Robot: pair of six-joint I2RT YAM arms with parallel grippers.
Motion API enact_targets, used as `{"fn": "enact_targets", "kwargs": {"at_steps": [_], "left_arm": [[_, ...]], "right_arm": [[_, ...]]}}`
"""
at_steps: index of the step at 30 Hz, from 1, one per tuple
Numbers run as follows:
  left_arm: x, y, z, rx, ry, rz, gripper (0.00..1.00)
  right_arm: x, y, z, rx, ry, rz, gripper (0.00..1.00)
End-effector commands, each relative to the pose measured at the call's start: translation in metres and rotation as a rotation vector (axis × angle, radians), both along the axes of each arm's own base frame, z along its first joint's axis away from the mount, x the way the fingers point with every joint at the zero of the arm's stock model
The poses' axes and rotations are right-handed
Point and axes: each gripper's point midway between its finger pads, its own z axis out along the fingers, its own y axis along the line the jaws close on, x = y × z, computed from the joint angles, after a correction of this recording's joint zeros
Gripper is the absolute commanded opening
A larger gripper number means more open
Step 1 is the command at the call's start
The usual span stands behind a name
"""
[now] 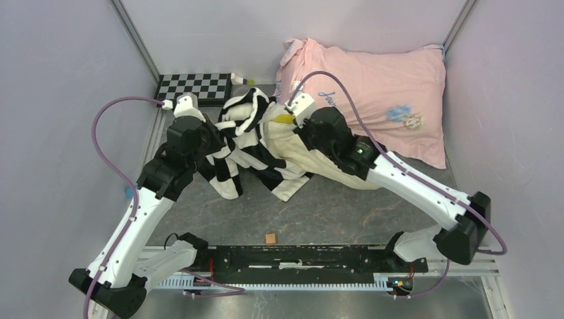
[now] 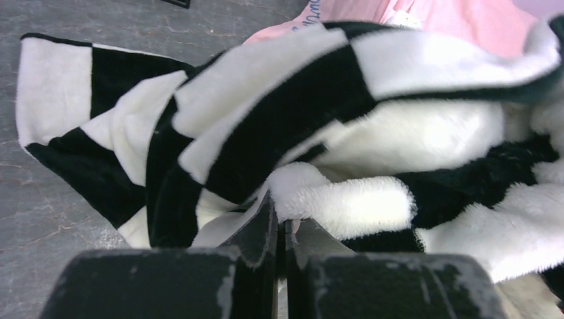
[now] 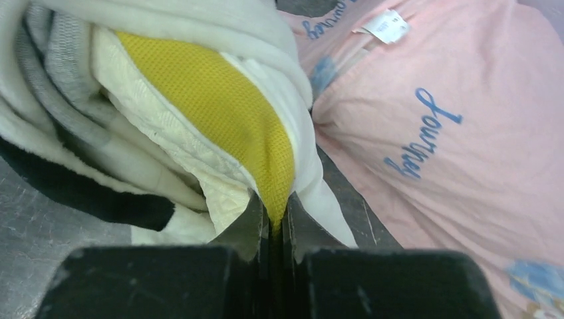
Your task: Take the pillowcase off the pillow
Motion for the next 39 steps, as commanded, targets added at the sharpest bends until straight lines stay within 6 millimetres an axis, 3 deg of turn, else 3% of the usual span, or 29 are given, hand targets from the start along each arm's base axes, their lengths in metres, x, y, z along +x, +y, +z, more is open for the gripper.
{"fn": "enact_targets", "kwargs": {"at_steps": [1, 5, 8, 10, 13, 16, 18, 21, 28, 32, 39], "left_arm": [[0.001, 0.037, 0.019, 0.101, -0.050, 0.150, 0.02], [-0.003, 0.050, 0.030, 0.106, -0.072, 0.209, 0.02], [-0.005, 0.035, 0.034, 0.051, -0.110, 0.126, 0.03], [-0.008, 0.010, 0.037, 0.004, -0.152, -0.017, 0.18], [-0.023, -0.029, 0.044, -0.027, -0.210, -0.275, 0.60], [-0.028, -0.032, 0.045, -0.031, -0.220, -0.304, 0.88], [-0.030, -0.034, 0.045, -0.021, -0.226, -0.323, 1.00], [-0.030, -0.050, 0.049, -0.056, -0.242, -0.399, 1.00], [-0.030, -0.106, 0.075, -0.214, -0.215, -0.596, 1.00], [-0.035, -0.139, 0.082, -0.163, -0.245, -0.620, 1.00], [-0.012, -0.146, 0.064, -0.033, -0.201, -0.494, 1.00]], "right_arm": [[-0.002, -0.070, 0.026, 0.046, -0.099, -0.215, 0.00], [-0.002, -0.125, 0.031, 0.096, -0.107, -0.388, 0.00], [0.000, -0.147, 0.033, 0.150, -0.116, -0.462, 0.00], [-0.002, -0.142, 0.034, 0.175, -0.120, -0.421, 0.00], [-0.005, -0.128, 0.033, 0.204, -0.112, -0.340, 0.00], [-0.008, -0.117, 0.030, 0.205, -0.098, -0.278, 0.00], [-0.010, -0.111, 0.028, 0.206, -0.089, -0.241, 0.00], [-0.014, -0.100, 0.027, 0.225, -0.072, -0.174, 0.00], [-0.018, -0.086, 0.021, 0.231, -0.041, -0.106, 0.00], [-0.019, -0.083, 0.018, 0.232, -0.026, -0.089, 0.00], [-0.023, -0.075, 0.018, 0.253, -0.008, -0.050, 0.00]]}}
